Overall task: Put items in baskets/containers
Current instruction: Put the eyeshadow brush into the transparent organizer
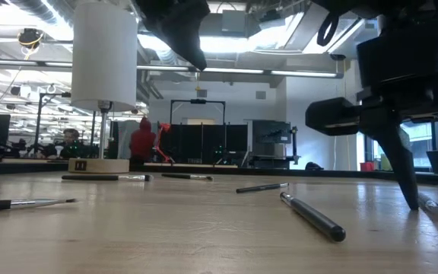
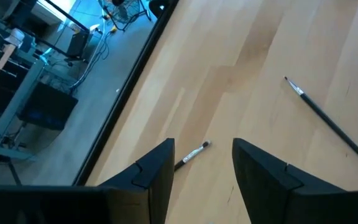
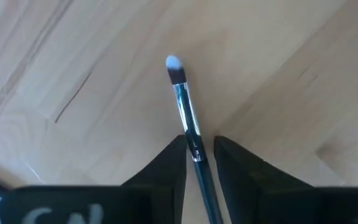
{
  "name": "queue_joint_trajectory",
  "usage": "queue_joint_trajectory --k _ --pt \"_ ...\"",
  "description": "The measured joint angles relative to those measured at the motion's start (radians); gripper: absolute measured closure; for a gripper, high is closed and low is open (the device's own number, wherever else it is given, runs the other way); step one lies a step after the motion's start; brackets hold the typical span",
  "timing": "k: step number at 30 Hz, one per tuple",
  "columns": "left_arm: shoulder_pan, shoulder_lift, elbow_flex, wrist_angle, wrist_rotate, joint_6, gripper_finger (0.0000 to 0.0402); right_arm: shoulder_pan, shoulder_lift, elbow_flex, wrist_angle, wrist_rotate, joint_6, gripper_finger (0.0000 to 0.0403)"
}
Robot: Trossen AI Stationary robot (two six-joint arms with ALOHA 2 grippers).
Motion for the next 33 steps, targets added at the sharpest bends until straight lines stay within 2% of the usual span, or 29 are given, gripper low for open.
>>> queue_joint_trajectory --k 10,14,19,22,27,33 --pt "-0.004 0.0 0.0 -0.006 0.0 0.0 0.0245 -0.002 0.027 0.003 -0.011 0.006 0.154 0.0387" --pt "-0.004 0.0 0.0 -0.005 0.0 -0.003 0.0245 -0.002 0.027 0.002 -0.008 0.007 0.205 0.0377" --pt "-0.004 0.0 0.0 -0.006 0.0 -0.008 0.0245 0.0 0.027 -0.002 0.027 0.048 0.406 0.0348" --pt "-0.004 0.0 0.0 -0.006 0.0 -0.008 0.0245 0.001 0.027 -0.003 0.044 0.083 0.546 0.0357" --pt "-0.004 0.0 0.0 -0.005 0.002 -0.008 0.0245 0.001 0.027 -0.001 0.064 0.1 0.653 0.0387" --pt "-0.005 -0.001 0.0 -0.005 0.026 -0.008 0.0245 0.0 0.018 -0.002 0.111 0.135 0.757 0.0377"
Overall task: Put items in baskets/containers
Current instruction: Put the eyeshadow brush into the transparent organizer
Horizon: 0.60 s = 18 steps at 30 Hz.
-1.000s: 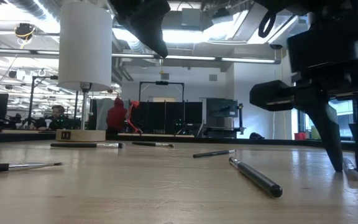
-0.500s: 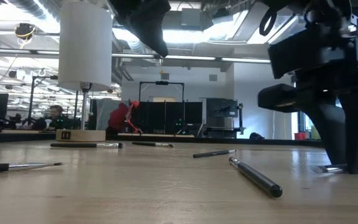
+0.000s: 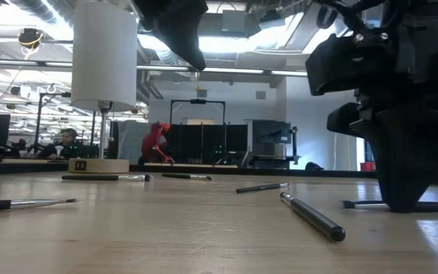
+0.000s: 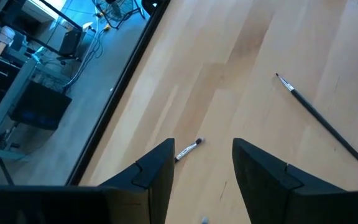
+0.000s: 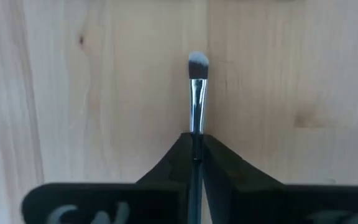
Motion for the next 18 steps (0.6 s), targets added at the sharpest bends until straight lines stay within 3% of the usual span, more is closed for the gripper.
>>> queue_joint_trajectory --k 4,10,18 --pt "-0.005 0.0 0.0 -0.005 0.001 0.0 0.0245 0.033 -0.071 -0.002 0.024 0.146 0.064 0.0377" --pt "-0.018 0.0 0.0 -0.012 0.001 -0.003 0.0245 0.128 -0.258 0.001 0.017 0.475 0.219 0.0388" --pt "-0.023 0.0 0.0 -0.014 -0.004 -0.01 0.0245 0.329 -0.499 0.001 -0.104 0.687 0.428 0.04"
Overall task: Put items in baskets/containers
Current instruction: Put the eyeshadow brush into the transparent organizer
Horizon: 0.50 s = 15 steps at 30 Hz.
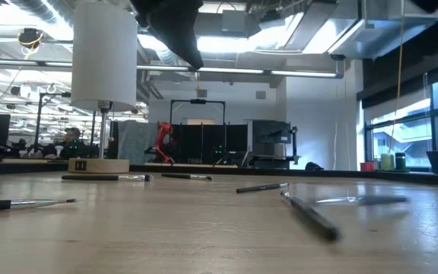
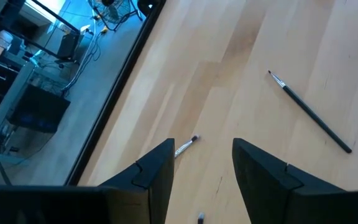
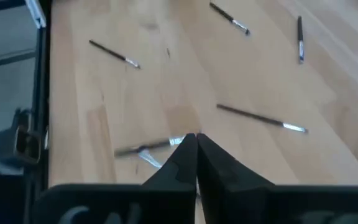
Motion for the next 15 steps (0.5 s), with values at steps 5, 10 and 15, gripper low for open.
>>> queue_joint_trajectory --k 5,10,15 --pt "0.001 0.0 0.0 0.0 -0.009 -0.007 0.0245 0.07 -0.058 -0.002 -0.123 0.0 0.108 0.0396" --pt "0.002 0.0 0.0 0.0 -0.014 -0.008 0.0245 0.033 -0.002 -0.034 -0.109 -0.139 0.037 0.0397" --pt "0.002 0.0 0.0 0.0 -0.014 -0.015 0.0245 -0.058 0.103 -0.051 -0.024 -0.363 -0.181 0.0377"
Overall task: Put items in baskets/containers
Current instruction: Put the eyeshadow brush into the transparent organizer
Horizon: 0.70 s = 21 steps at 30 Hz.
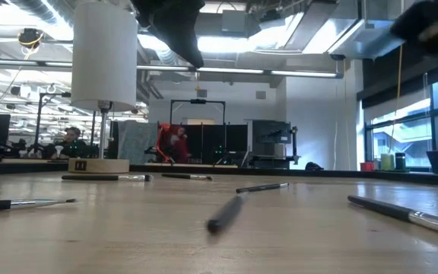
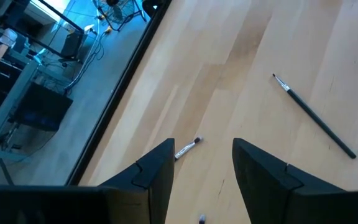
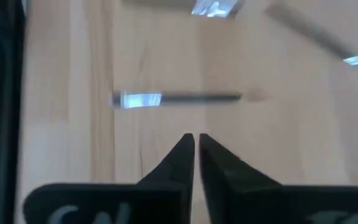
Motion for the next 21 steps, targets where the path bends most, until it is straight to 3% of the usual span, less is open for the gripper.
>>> queue_joint_trajectory --k 5,10,16,21 --pt "0.0 0.0 0.0 0.0 -0.007 0.0 0.0245 -0.102 0.118 0.057 0.027 -0.193 -0.286 0.0343" --pt "0.0 0.0 0.0 0.0 -0.007 0.033 0.0245 -0.187 0.256 0.169 -0.013 -0.312 -0.572 0.0306" --pt "-0.008 0.0 0.0 -0.01 0.02 0.144 0.0245 -0.22 0.435 0.357 -0.196 -0.318 -0.942 0.0284" --pt "-0.028 0.0 0.0 -0.046 0.031 0.148 0.0245 -0.218 0.535 0.453 -0.253 -0.278 -1.105 0.0284"
